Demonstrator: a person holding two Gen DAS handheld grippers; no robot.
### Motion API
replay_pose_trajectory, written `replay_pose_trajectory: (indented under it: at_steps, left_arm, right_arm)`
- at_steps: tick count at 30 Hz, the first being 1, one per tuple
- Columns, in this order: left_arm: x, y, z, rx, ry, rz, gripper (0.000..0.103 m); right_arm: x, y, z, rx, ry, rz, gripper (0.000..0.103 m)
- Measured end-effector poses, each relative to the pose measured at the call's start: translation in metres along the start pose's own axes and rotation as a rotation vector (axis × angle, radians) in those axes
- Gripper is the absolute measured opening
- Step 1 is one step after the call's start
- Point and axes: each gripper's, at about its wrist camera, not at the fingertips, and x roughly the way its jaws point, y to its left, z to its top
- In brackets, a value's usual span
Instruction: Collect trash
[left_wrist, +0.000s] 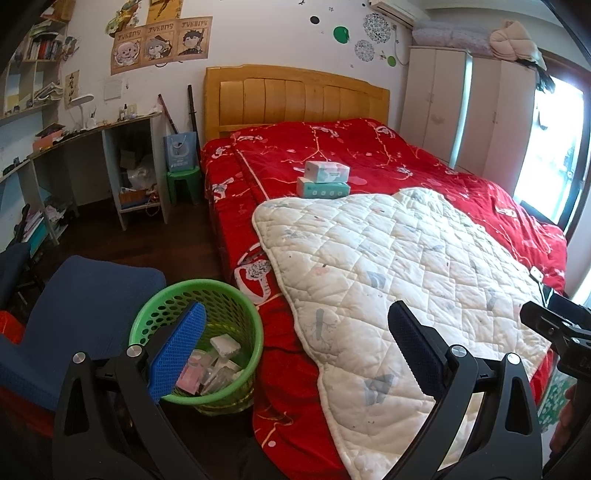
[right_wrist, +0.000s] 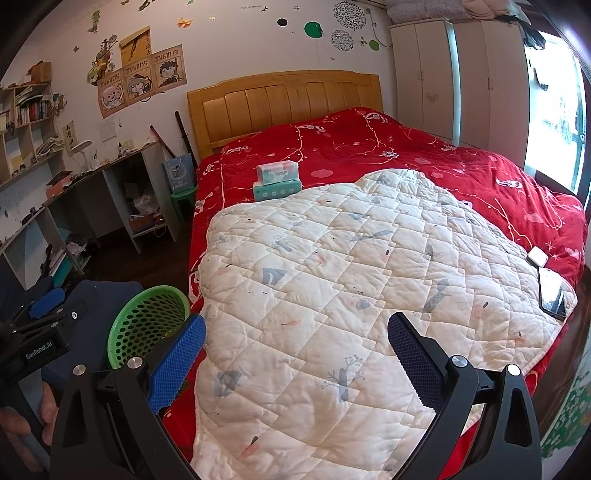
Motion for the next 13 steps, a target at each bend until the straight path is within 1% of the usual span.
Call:
replay_pose_trajectory:
  at_steps: [13]
  left_arm:
    - [0.0017, -0.0016, -0.0003, -0.007, 0.006, 0.007, 0.097]
  right_arm:
    - [0.0025, -0.0001, -0.0026, 0.001, 0.001, 0.002, 0.096]
